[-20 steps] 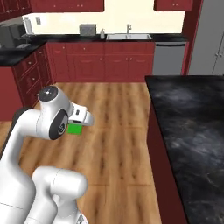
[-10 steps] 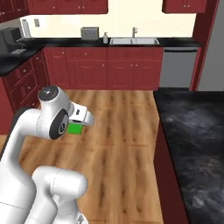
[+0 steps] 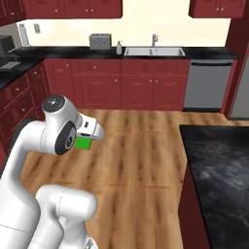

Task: Restock the sink supplies by placing the sponge and soap dispenser on the counter and next to the sink. Make sure the soap dispenser is upright.

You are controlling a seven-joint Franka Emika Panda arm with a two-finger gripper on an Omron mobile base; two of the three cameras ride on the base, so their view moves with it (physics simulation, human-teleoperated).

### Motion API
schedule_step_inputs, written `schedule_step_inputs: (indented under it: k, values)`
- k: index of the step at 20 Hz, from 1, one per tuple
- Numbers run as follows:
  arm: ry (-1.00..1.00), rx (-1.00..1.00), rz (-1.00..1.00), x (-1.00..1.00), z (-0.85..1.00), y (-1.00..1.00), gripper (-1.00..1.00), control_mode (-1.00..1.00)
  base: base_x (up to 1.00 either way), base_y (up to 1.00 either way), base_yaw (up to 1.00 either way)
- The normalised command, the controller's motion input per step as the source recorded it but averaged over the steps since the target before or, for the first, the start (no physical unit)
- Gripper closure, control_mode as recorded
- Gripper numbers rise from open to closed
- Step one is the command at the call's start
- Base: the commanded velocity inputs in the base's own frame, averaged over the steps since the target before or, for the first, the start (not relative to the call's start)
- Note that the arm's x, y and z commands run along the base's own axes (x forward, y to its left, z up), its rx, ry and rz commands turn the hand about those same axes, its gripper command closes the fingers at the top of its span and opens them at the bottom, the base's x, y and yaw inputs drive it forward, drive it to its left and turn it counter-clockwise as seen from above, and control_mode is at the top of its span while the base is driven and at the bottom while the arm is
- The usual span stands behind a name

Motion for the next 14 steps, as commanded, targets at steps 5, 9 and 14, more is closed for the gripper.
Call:
schedule_step_inputs:
  k: [5,9,14]
  values:
    - [0.00,0.00,0.00,0.00,0.00,0.00,1.00,1.00,1.00,0.00,0.00]
    - [0.00,0.00,0.00,0.00,0.00,0.00,1.00,1.00,1.00,0.00,0.00]
    - [0.00,0.00,0.00,0.00,0.00,0.00,1.00,1.00,1.00,0.00,0.00]
